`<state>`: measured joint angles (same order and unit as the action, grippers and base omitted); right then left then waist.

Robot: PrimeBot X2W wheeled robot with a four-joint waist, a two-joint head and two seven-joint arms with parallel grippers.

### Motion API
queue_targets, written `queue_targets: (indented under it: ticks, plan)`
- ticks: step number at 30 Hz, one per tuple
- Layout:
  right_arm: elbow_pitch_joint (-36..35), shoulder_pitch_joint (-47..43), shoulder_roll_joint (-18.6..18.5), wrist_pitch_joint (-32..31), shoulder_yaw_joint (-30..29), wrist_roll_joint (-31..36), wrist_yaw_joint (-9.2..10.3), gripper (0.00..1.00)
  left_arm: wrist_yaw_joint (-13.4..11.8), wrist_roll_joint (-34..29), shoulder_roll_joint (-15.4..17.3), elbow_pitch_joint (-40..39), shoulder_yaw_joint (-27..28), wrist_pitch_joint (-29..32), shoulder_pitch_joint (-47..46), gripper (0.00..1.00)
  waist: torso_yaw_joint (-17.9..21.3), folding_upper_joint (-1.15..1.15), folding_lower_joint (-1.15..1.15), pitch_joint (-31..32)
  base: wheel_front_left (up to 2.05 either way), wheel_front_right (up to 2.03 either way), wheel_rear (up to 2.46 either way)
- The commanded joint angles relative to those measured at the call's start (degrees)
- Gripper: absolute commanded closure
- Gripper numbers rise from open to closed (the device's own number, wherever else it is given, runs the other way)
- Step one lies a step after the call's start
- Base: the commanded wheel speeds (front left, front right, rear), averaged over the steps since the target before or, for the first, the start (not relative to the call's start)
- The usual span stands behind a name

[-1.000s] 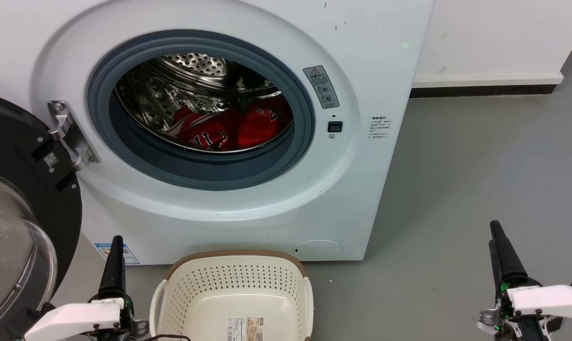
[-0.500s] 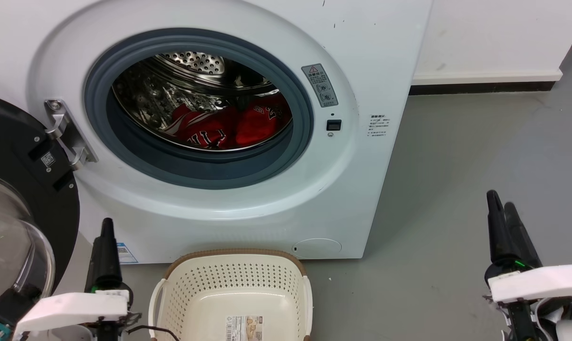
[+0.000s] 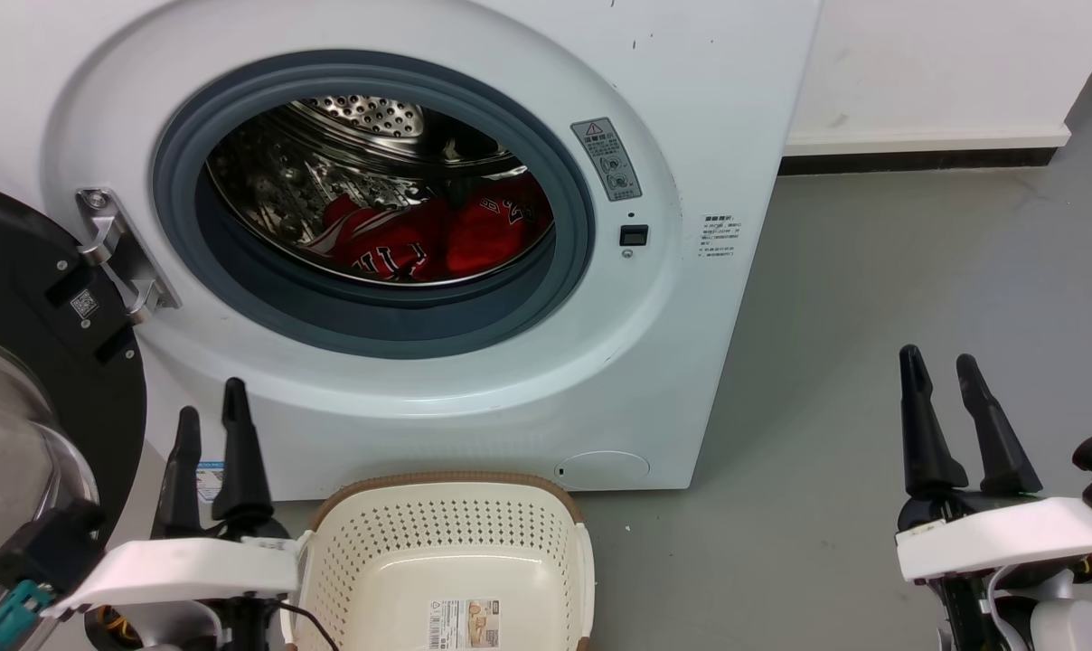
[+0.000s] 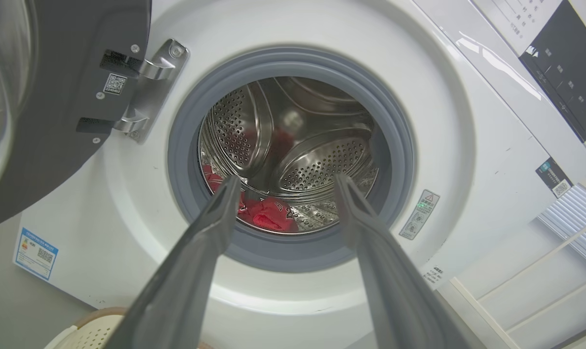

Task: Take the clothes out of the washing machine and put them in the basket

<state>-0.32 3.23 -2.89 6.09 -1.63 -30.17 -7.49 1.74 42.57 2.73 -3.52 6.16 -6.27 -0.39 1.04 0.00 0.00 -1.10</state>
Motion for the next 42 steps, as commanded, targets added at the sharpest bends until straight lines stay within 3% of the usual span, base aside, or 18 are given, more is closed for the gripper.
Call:
queue_targets:
  ticks: [1,8,12,29,42]
  plan:
    - [-1.39,0.33,-0.03,0.75,0.33,3.19,0.00,0.00,-0.87,-3.98,0.14,-2.37,-1.35,-0.66,-0.09,0.00,0.00,0.00,0.00,-0.05,0.00,0.00,0.00]
    - [-0.69,-0.13,-0.02,1.89,0.76,9.23,0.00,0.00,-2.85,-12.35,0.22,-4.68,-4.84,-1.75,0.67,0.00,0.04,0.00,0.00,-0.22,0.00,0.00,0.00]
    - [-0.62,-0.29,-0.02,2.55,1.04,12.68,0.00,0.00,-3.86,-16.93,1.91,-4.67,-8.02,-2.37,1.04,0.00,0.08,0.00,0.00,-0.25,0.00,0.00,0.00]
    - [1.07,-0.85,0.00,4.76,1.68,24.98,0.00,0.00,-11.43,-25.56,6.41,-1.80,-16.16,-4.65,2.09,0.00,0.47,0.00,0.00,-0.29,0.00,0.00,0.00]
    - [2.13,-1.10,0.02,6.35,2.71,30.13,0.01,0.00,-8.92,-29.63,6.61,-2.08,-17.40,-6.24,2.78,0.00,0.82,0.00,0.00,-0.30,0.00,0.00,0.00]
